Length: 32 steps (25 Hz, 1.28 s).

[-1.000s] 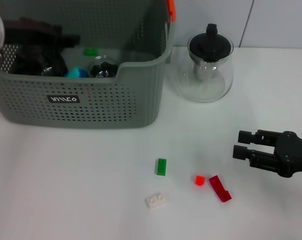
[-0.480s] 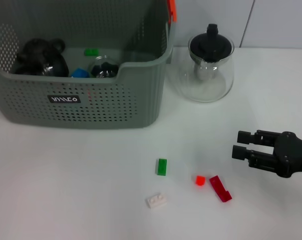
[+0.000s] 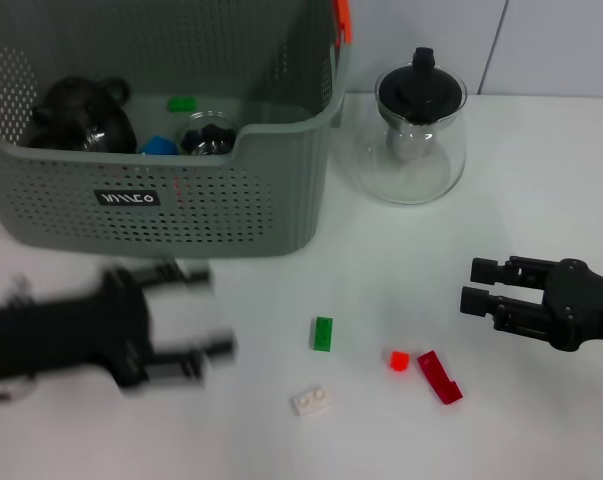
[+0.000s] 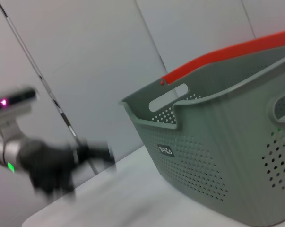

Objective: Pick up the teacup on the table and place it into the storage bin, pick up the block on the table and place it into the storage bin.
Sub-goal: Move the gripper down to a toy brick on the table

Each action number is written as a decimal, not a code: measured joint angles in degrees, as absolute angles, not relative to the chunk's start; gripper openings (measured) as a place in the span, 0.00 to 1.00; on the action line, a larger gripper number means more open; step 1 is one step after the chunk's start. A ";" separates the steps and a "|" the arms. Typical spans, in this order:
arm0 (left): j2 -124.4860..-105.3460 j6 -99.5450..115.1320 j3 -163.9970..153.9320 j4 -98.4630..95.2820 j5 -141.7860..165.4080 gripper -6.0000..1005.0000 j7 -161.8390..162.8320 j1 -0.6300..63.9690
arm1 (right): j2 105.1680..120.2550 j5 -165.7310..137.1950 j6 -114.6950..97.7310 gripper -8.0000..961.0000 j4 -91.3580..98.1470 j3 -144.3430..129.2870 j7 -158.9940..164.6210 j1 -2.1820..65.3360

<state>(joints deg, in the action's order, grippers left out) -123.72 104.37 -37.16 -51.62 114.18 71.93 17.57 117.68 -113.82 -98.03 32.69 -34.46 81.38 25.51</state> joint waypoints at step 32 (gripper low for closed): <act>-124.80 76.44 -43.98 -16.97 113.51 0.53 40.25 23.89 | 117.68 -113.81 -97.90 0.61 32.69 -34.31 81.56 25.30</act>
<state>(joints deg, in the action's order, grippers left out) -124.80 76.44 -43.98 -16.97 113.51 40.25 23.89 117.68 -113.81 -97.90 32.69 -34.32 81.57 25.30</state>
